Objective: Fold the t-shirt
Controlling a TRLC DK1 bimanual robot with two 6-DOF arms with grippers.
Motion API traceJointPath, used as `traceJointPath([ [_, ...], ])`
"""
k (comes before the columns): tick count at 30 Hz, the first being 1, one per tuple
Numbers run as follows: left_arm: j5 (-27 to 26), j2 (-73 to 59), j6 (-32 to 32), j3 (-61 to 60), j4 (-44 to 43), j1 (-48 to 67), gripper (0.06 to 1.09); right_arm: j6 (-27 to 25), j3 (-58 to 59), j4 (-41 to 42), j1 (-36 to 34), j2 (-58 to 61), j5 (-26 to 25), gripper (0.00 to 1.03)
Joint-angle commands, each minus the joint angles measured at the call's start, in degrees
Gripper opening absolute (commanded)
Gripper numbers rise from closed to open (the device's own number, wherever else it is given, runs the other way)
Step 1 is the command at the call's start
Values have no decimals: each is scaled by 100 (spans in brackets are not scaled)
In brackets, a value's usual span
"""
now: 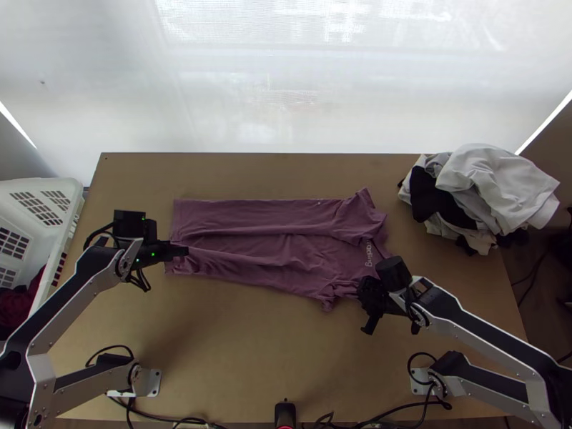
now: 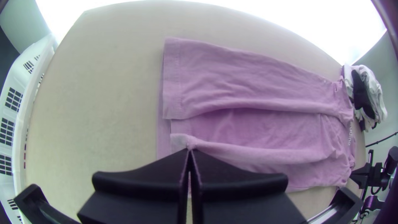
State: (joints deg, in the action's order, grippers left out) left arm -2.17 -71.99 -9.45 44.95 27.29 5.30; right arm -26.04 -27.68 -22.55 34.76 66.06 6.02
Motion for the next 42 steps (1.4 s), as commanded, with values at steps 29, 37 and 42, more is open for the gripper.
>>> traceJointPath([
  [29,-11,-764,163,304,-365,-266,9,-191,-2329,242,-1376,1453,31,3],
  [37,-11,-1151,163,348,-549,-205,9,-85,-3068,734,-1279,2877,31,3],
  [42,-11,-1283,110,348,-584,-135,9,196,-3692,760,-1305,3712,22,3],
])
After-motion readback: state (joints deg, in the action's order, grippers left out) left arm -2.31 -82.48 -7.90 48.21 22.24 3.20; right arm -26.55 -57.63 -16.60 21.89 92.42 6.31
